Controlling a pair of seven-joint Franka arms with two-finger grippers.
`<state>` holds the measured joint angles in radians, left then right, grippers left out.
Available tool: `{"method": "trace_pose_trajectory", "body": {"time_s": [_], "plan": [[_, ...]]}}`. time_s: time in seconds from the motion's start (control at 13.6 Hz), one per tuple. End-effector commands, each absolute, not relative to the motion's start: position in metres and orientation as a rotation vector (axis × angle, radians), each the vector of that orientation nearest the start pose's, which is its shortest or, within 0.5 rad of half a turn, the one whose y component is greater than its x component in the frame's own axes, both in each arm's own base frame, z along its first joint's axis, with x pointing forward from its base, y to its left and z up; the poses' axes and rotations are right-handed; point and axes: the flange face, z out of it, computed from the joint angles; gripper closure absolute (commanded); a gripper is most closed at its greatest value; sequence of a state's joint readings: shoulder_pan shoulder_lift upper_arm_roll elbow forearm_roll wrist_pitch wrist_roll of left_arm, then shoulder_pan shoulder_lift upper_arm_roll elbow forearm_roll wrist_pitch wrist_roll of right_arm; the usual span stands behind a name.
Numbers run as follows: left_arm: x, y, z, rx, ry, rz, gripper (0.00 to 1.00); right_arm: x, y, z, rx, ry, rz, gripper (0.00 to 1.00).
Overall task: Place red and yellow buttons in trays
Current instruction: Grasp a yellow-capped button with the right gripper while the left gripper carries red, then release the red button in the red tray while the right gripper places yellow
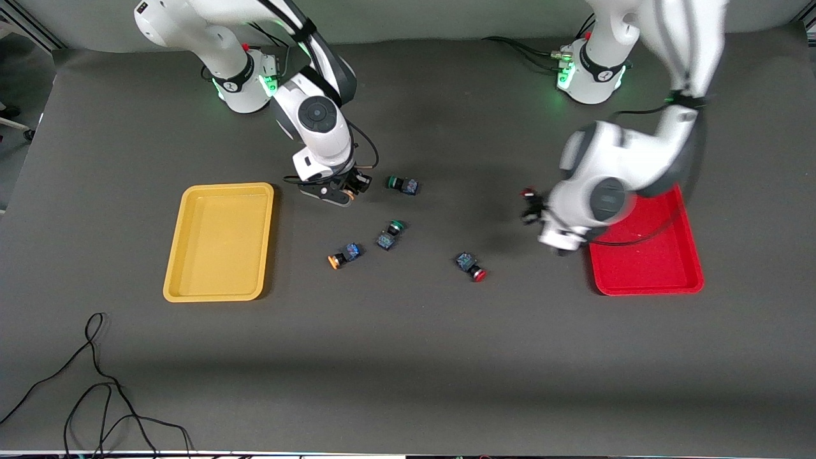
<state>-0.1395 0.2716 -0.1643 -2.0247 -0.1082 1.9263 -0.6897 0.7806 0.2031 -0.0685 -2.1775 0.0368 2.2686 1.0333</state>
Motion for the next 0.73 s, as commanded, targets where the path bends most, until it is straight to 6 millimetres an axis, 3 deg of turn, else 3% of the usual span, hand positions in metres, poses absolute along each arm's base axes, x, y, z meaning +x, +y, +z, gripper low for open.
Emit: {"method": "trace_pose_trajectory", "body": {"time_s": [0.0,0.15,0.29,0.51,0.66], "plan": [[0.519,-0.111,0.29,-2.916,-0.505,0.623,1.0,0.466,0.334,0.372,-3.204,0.417,0.186,0.9],[0.521,-0.061,0.279,-2.962,-0.404,0.663,1.0,0.497,0.286,0.414,-3.204,0.241,0.192,0.9],[0.518,-0.024,0.261,-2.964,-0.338,0.661,1.0,0.528,0.209,0.437,-3.18,0.113,0.165,0.9],[0.506,0.006,0.232,-2.999,-0.273,0.611,1.0,0.556,0.097,0.44,-3.16,-0.092,0.152,0.9],[0.507,0.012,0.216,-3.011,-0.29,0.605,1.0,0.558,0.035,0.423,-3.153,-0.164,0.134,0.9]]}}
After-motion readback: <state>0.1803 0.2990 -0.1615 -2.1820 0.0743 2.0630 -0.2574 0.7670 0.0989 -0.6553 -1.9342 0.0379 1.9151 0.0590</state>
